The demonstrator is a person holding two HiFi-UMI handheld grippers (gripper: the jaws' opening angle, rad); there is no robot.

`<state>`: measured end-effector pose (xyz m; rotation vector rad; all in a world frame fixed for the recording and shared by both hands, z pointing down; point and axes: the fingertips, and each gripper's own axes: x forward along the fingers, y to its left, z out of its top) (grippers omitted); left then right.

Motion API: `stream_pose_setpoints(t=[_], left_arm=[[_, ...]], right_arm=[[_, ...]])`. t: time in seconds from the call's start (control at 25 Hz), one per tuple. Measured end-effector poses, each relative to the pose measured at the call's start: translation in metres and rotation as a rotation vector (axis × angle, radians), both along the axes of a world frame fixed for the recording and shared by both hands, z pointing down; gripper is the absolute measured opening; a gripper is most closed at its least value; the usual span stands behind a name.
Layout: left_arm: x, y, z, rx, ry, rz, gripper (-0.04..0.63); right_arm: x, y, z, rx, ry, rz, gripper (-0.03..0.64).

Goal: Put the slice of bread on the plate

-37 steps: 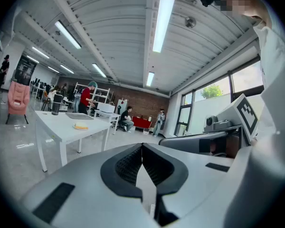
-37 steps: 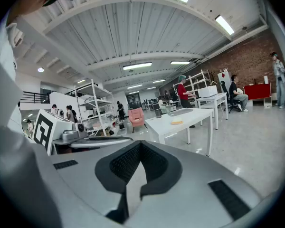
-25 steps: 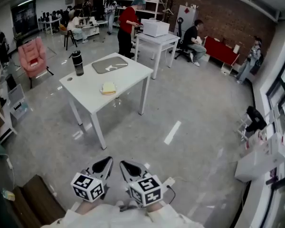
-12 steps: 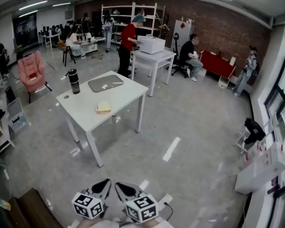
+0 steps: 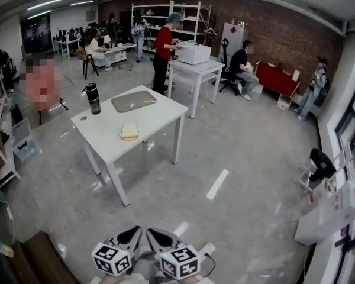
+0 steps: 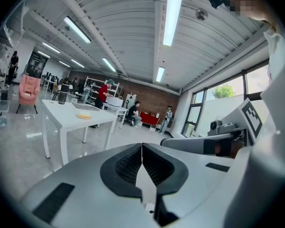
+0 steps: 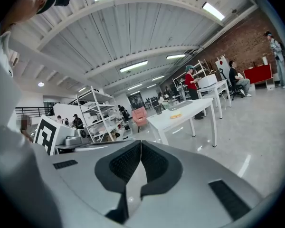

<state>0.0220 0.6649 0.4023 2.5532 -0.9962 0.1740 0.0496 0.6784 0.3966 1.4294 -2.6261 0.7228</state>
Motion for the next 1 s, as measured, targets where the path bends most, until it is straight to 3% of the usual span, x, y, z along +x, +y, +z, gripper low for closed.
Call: stream_pose_setpoints(t=[0.2,0.4,1.0], left_arm=[[0.002,-0.034,0.007,-0.017,0.017,-0.012,0.009],[-0.008,-0.101,0.003,-0.006,0.012,-0.022,0.009],[-0.044,-0.295,-0.024,0.046,0.021,-0.001,0.009]], right_arm=[[0.005,-0.034,0.007,-0.012,0.015,0.021,0.015],[0.013,-0.098,-0.002,0.015,0.025,0.061,0.015],[-0.02,-0.288,-0.031,0.081,0.071,0.105,0.015]])
